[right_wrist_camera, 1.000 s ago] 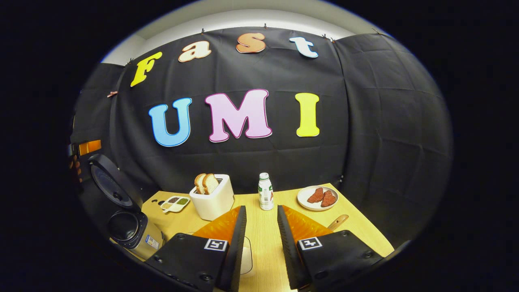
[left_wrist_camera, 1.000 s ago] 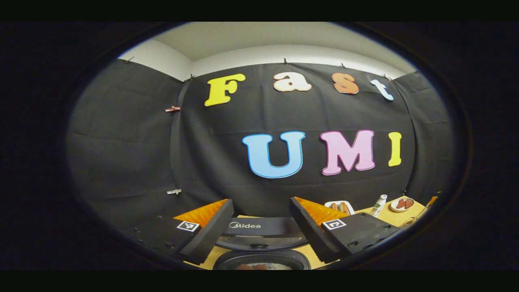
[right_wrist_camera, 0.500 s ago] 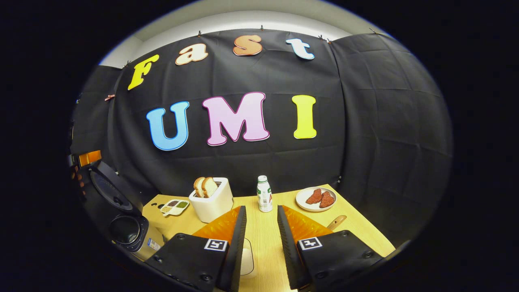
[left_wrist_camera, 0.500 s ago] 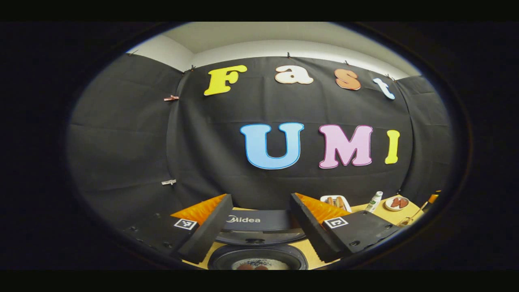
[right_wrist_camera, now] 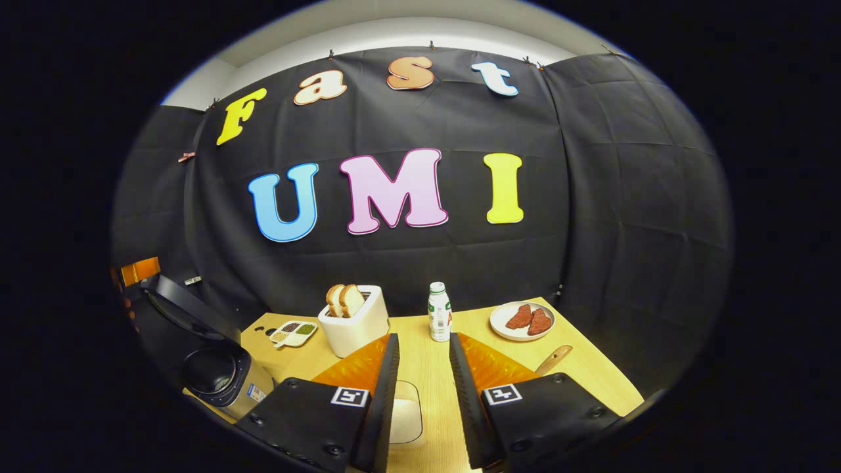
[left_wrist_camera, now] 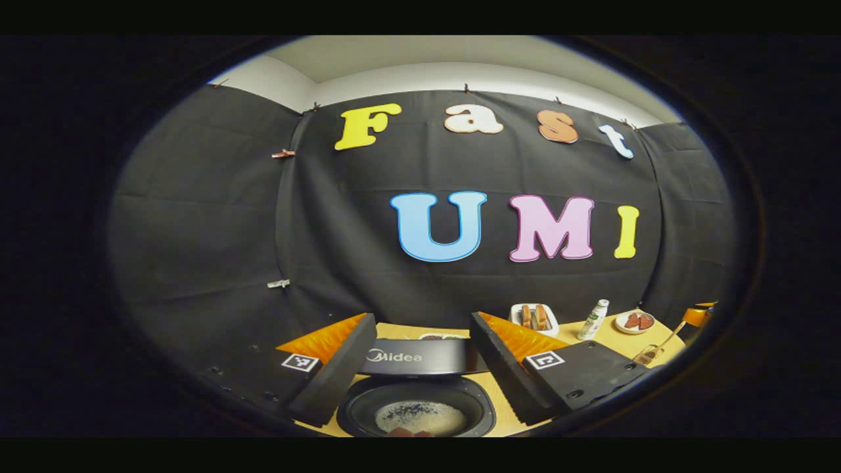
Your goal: Close the left gripper, press the button to open the rice cooker; take a wooden spoon from the chopstick holder with the right hand, scoop a spoonful of rice and pour it into the rice cooker, then put the wooden spoon back into the chopstick holder.
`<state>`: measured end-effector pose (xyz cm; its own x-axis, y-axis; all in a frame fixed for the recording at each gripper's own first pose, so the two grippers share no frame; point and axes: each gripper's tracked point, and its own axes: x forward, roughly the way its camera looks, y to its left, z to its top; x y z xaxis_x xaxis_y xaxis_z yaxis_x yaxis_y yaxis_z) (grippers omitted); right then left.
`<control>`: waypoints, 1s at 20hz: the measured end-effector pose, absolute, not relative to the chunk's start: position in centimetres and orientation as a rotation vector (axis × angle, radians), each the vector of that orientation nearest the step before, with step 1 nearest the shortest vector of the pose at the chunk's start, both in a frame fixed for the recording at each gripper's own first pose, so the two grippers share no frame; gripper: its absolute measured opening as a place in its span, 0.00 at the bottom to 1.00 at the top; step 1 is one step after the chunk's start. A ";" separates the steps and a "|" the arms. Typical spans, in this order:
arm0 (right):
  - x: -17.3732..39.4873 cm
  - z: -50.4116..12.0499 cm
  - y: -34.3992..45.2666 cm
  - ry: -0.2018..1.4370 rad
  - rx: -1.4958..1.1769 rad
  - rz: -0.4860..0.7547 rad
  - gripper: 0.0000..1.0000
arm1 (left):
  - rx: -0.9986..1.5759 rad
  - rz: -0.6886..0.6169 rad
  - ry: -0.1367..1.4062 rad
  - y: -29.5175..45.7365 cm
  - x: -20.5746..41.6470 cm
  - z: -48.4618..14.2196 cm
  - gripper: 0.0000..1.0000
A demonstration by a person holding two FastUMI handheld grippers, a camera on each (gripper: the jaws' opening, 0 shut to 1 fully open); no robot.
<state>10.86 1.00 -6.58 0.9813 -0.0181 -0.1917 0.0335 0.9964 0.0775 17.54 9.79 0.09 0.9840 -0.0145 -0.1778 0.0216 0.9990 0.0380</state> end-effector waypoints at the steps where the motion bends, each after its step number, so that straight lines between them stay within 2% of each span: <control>1: 10.8 -6.6 1.2 0.195 0.082 -0.018 0.49 | 0.038 -0.014 0.185 9.8 16.8 -0.3 0.99; 11: 11.1 -7.2 3.5 0.215 0.069 0.054 0.49 | -0.006 0.018 0.270 9.7 10.2 -5.1 0.99; 20: 11.2 -8.1 4.3 0.231 0.070 0.085 0.49 | 0.022 0.054 0.344 9.7 7.8 -8.8 0.98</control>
